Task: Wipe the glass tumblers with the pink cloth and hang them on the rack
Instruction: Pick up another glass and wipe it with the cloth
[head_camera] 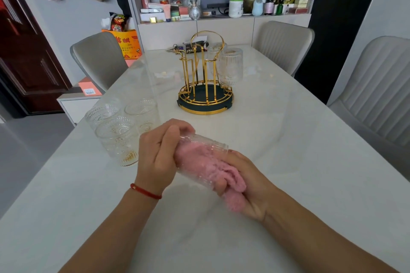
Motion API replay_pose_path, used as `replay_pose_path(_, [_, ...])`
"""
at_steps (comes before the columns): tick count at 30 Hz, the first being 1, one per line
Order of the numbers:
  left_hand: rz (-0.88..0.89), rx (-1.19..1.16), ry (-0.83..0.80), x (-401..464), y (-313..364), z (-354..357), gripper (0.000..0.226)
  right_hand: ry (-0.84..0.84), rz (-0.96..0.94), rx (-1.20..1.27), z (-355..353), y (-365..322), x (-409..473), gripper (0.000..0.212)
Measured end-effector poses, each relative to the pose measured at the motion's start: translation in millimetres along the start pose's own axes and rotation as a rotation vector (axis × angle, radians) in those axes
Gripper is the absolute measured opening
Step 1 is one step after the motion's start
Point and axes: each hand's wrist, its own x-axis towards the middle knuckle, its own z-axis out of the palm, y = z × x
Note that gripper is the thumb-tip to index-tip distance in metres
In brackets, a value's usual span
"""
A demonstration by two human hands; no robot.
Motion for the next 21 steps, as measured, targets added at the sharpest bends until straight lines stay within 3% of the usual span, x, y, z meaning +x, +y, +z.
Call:
replay_pose_path(2, [-0.013,-0.024,-0.062,2,-6,-4,0.041,0.028,-0.016,-0.080,3,-2,1,0.024])
replay_pose_path(5, [-0.551,-0.298,-0.322,10,-1,-15,0.048,0.060,-0.051,-0.342,0,-9,1,0.026])
replay_pose_path(7, [-0.913,-0.305,-0.490,12,9,-16,0.063,0.067,-0.040,-0.542,-4,-12,2,0.039])
replay_pose_path(9, [-1.045,-0.195,-0.395,11,16,-6,0.062,0.037,-0.028,-0.690,-5,-8,0,0.061])
replay_pose_path(11, [-0.967,-0.146,-0.209,9,17,4,0.044,0.023,-0.016,-0.683,-4,-4,0,0.060])
replay_pose_path(15, [-0.221,-0.133,0.012,4,20,6,0.035,0.005,0.001,-0.161,-2,-2,-2,0.023])
replay_pose_path(17, [0.045,-0.104,-0.045,4,15,0,0.037,-0.071,0.021,-0.006,3,-4,-6,0.035])
replay_pose_path(19, [-0.026,-0.169,-0.188,6,10,-6,0.045,-0.040,-0.033,-0.145,5,-13,-9,0.030])
replay_pose_path(21, [-0.448,-0.435,-0.412,11,8,-16,0.052,0.016,-0.088,-0.396,5,-21,-13,0.026])
